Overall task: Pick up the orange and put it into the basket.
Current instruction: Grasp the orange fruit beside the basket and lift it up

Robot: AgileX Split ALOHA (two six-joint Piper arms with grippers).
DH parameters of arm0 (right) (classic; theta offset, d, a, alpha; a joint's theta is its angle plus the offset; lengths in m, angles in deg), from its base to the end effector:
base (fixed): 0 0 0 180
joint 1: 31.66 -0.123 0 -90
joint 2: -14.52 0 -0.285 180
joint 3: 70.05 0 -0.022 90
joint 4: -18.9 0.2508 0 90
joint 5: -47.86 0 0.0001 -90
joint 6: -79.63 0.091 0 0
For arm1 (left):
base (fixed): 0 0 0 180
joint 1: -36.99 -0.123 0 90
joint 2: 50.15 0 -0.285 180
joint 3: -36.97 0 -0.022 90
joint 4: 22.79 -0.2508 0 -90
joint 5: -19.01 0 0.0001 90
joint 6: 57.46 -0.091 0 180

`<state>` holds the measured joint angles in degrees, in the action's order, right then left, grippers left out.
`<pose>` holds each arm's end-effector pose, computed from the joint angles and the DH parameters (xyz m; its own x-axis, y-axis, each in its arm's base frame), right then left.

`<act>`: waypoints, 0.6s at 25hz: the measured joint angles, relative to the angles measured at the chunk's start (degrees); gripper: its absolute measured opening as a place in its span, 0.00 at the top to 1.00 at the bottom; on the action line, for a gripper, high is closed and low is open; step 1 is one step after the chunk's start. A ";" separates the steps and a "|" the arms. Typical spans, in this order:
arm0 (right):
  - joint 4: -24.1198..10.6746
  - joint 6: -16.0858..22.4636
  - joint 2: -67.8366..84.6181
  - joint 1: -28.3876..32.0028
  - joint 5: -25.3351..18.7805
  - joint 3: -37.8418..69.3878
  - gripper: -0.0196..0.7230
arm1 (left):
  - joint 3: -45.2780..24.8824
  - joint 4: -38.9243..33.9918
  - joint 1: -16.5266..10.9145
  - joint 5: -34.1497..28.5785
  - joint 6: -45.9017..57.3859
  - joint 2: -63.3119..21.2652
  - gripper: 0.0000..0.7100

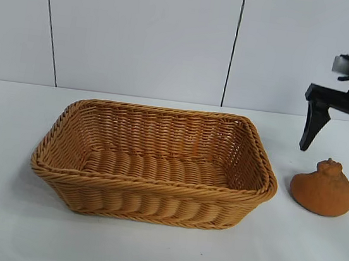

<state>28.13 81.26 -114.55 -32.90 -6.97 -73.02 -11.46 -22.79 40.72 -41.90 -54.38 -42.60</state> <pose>0.3939 0.0205 0.1241 -0.9948 0.0989 0.0259 0.1015 0.9865 0.1289 -0.0058 0.0004 0.2778 -0.4542 -0.0242 -0.8906 0.0407 0.9980 -0.0479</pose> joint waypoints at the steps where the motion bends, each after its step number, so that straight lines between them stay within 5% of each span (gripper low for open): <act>1: -0.05 0.00 0.00 0.00 0.17 0.00 0.34 | 0.00 0.00 0.00 0.00 0.00 0.00 0.23; 5: -0.23 0.11 0.24 0.00 -0.08 0.00 0.86 | 0.00 0.00 0.00 0.00 0.00 0.00 0.23; 15: -1.06 -0.16 8.61 -1.05 -5.49 -5.96 0.92 | 0.00 0.00 0.00 0.00 0.00 0.00 0.23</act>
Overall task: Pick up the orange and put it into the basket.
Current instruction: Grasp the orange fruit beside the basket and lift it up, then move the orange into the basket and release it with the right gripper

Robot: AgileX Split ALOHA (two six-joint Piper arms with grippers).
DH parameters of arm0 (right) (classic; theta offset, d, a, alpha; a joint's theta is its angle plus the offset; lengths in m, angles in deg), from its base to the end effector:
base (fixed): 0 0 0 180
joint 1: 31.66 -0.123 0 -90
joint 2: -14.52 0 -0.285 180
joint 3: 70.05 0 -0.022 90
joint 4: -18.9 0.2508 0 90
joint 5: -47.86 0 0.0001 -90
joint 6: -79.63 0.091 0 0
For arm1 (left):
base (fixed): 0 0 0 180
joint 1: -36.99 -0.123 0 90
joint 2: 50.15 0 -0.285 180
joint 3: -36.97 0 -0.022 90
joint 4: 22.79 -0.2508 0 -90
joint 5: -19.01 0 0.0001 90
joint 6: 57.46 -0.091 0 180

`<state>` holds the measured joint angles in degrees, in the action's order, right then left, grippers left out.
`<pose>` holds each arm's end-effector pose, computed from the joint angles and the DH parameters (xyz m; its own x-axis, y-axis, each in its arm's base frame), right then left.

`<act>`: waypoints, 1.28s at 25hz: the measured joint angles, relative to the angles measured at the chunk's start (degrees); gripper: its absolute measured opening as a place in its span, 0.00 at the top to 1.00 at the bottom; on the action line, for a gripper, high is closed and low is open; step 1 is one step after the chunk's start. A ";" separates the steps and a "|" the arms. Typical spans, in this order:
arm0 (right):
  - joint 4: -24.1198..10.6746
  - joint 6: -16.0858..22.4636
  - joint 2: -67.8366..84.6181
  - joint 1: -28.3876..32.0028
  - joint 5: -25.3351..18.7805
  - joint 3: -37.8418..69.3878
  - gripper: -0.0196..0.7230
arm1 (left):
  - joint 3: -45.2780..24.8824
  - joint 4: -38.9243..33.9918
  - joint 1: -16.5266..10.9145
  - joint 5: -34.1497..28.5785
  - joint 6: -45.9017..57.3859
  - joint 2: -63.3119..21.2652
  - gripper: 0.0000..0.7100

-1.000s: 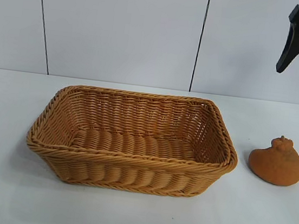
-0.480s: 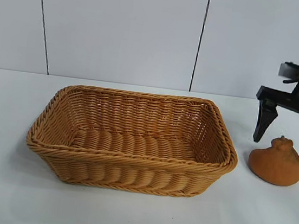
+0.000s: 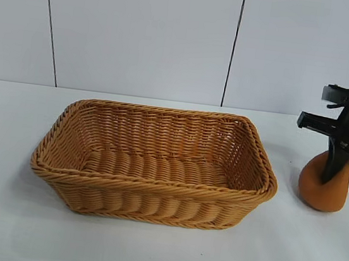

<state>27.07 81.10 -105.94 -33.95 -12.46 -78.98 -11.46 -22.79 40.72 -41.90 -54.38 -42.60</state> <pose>0.3982 0.0272 0.2077 -0.9894 0.0562 -0.1337 0.0380 0.9900 0.1357 -0.0058 0.0004 0.2778 -0.4542 -0.0242 -0.8906 0.0407 0.9980 -0.0479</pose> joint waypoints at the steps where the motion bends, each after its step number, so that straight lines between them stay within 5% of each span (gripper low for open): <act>1: 0.00 0.00 0.84 -0.38 -1.00 -1.19 0.92 | 0.00 0.00 0.00 0.00 0.00 0.00 0.23; 7: -0.23 0.00 2.20 -5.09 -6.98 -9.31 0.92 | 0.00 0.00 0.00 0.05 0.00 0.00 0.23; 12: -0.31 0.88 2.20 -12.47 -7.19 -12.68 0.92 | 0.00 0.00 0.00 0.05 0.00 0.00 0.23; 22: 0.14 4.11 1.98 -29.88 -1.72 -13.12 0.92 | 0.00 0.00 0.00 0.05 0.02 0.00 0.23; 32: -1.21 4.88 -6.93 -33.58 1.07 -13.12 0.92 | 0.00 0.00 0.00 0.05 0.02 0.00 0.23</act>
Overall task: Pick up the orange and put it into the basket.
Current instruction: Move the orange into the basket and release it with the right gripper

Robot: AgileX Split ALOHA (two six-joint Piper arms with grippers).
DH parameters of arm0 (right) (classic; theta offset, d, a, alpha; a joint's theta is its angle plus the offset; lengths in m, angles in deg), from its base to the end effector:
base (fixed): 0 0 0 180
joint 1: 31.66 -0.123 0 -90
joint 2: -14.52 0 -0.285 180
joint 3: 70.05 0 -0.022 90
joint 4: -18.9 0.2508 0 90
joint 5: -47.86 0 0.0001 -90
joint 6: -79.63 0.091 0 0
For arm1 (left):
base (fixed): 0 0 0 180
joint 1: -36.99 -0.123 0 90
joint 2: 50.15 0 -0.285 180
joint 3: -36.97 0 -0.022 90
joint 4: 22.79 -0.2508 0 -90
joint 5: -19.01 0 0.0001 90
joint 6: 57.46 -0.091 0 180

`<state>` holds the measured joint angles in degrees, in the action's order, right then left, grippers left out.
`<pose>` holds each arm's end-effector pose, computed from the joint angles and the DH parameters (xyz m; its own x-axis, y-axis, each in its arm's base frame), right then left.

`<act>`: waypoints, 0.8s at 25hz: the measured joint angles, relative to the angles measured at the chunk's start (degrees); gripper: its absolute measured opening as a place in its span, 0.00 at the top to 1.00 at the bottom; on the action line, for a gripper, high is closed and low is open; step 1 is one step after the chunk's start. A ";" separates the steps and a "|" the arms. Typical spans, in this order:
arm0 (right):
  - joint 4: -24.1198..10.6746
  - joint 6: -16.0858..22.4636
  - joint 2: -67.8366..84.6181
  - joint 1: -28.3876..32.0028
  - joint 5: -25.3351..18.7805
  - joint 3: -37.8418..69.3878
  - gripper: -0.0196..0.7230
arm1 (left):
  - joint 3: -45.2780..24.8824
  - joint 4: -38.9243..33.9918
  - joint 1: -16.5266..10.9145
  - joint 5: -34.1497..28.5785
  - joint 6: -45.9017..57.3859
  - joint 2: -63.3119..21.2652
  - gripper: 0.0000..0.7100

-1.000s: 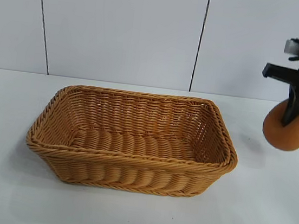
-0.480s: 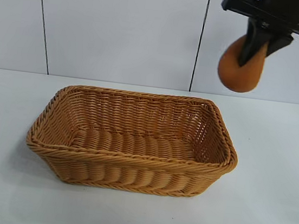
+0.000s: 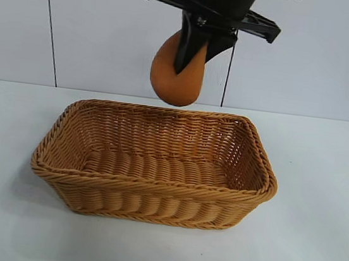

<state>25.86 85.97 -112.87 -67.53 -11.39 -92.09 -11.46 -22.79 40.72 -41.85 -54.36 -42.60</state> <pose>0.3550 0.2684 0.2171 -0.8731 -0.4201 -0.2474 -0.4620 0.8749 0.1451 -0.0058 0.0004 0.2778 -0.4534 -0.0246 -0.8910 0.0406 0.9980 -0.0483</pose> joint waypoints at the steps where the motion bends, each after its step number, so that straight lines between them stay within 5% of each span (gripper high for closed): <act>1: -0.13 0.00 -1.64 0.00 0.30 0.00 0.92 | 0.00 0.00 0.00 0.00 0.00 0.00 0.23; 9: -0.25 0.00 -8.17 0.00 1.63 0.00 0.91 | 0.00 0.00 0.00 0.00 0.00 0.00 0.23; 11: -0.25 0.00 -7.54 0.00 1.63 0.00 0.77 | 0.00 0.00 0.00 0.00 0.00 0.00 0.23; 14: -0.83 0.00 -6.33 0.00 1.29 -0.10 0.38 | 0.00 0.00 0.00 0.00 0.00 0.00 0.23; 15: -0.83 0.00 -6.33 0.00 1.29 -0.10 0.38 | 0.00 0.00 0.00 0.00 0.00 0.00 0.23; 16: -1.72 0.00 -5.06 0.00 -0.09 -0.89 0.19 | 0.00 0.00 0.00 0.00 0.00 0.00 0.23; 20: -4.50 0.00 -3.39 0.00 -7.99 -6.96 0.11 | 0.00 0.00 0.00 0.00 0.00 0.00 0.23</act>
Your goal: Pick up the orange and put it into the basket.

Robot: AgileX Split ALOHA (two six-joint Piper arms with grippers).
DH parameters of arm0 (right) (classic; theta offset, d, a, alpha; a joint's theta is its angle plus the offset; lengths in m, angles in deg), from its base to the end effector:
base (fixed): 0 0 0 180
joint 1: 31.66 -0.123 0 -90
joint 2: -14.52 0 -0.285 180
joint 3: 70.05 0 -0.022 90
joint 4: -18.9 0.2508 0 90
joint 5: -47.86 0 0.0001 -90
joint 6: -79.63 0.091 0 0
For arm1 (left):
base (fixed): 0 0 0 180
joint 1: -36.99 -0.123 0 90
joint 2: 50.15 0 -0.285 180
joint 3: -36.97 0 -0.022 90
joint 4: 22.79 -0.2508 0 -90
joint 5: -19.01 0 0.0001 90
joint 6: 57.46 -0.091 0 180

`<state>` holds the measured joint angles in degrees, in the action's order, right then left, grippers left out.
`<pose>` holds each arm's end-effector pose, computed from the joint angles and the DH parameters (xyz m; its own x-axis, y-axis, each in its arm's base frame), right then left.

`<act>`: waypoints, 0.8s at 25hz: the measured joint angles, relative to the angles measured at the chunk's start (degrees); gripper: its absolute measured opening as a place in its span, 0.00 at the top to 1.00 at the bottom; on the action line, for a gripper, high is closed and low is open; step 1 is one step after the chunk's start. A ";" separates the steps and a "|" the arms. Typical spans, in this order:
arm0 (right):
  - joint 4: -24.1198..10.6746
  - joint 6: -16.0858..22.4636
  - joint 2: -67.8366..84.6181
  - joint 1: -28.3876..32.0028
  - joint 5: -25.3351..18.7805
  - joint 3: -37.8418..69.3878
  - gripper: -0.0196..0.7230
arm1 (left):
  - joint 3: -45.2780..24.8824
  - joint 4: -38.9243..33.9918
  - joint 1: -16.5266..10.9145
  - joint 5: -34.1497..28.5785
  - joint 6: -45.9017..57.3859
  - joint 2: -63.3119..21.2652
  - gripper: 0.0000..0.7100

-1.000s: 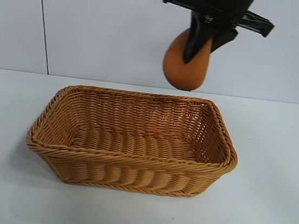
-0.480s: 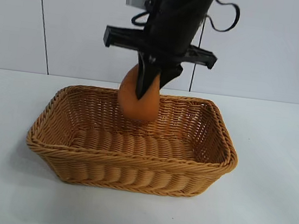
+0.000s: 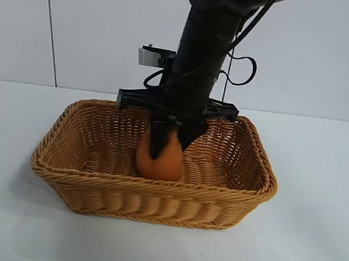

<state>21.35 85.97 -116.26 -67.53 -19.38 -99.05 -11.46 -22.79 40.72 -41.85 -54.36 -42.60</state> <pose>0.3653 0.2686 0.2199 -0.8641 -0.4684 -0.1843 -0.4859 0.8718 0.0626 -0.0058 0.0004 0.2778 -0.4534 -0.0246 -0.8910 0.0406 0.9980 -0.0483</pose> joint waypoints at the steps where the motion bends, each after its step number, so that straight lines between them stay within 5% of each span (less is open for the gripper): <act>1: -0.52 0.00 0.31 0.00 -1.10 -2.03 0.11 | 0.00 0.00 0.00 0.00 0.00 0.00 0.23; 11: -4.32 1.13 2.13 2.97 -2.13 -8.94 0.11 | 0.00 0.00 0.00 0.00 0.00 0.00 0.23; 18: -5.97 -0.07 2.13 13.57 -2.15 -8.94 0.11 | 0.00 0.00 0.00 0.07 0.00 0.00 0.23; 20: -6.44 -0.47 2.13 21.15 -2.15 -8.94 0.11 | 0.00 0.00 0.00 0.07 0.00 0.00 0.23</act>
<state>14.92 85.50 -114.13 -46.38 -21.53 -108.00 -11.46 -22.79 40.72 -41.78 -54.36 -42.60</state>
